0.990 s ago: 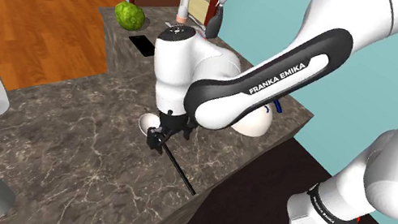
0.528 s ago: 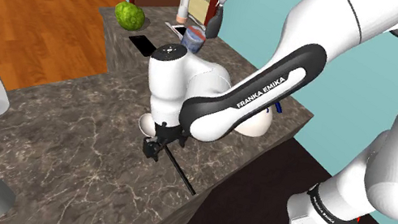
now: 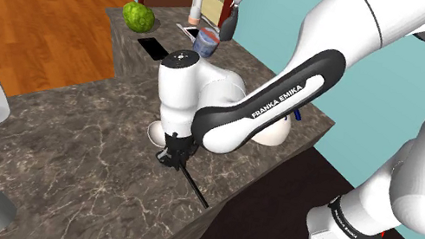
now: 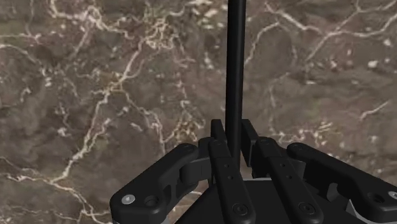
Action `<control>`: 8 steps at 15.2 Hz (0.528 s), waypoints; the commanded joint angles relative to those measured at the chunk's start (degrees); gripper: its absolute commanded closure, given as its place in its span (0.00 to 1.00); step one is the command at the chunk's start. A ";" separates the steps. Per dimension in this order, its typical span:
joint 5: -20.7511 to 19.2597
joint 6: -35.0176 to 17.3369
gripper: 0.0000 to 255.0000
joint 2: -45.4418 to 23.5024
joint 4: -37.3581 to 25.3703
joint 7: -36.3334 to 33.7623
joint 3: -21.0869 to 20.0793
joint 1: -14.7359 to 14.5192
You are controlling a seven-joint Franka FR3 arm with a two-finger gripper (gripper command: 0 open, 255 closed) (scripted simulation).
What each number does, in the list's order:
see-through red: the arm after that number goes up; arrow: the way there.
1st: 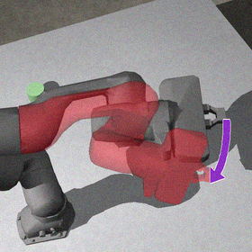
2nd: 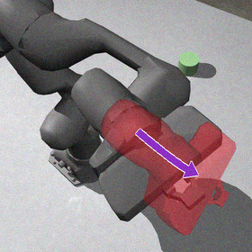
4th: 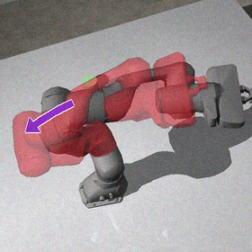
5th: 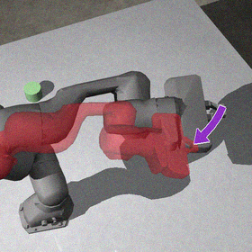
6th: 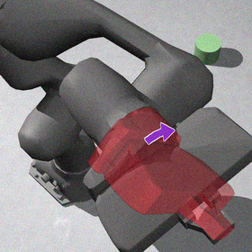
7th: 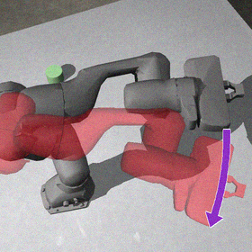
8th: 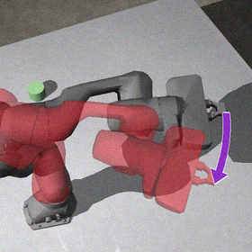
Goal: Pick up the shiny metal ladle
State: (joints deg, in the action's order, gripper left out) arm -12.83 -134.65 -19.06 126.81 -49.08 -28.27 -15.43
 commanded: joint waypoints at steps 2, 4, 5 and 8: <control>-0.06 -0.01 1.00 -0.11 0.04 0.03 0.12 0.07; -0.04 0.05 1.00 -0.11 -0.02 -0.01 0.09 0.04; 0.44 0.65 1.00 0.56 -0.04 0.31 -0.17 0.23; 1.88 2.52 1.00 2.53 -0.21 1.28 -0.88 0.76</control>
State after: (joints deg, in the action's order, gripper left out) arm -11.41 -132.59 -17.16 126.48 -48.02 -28.91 -14.80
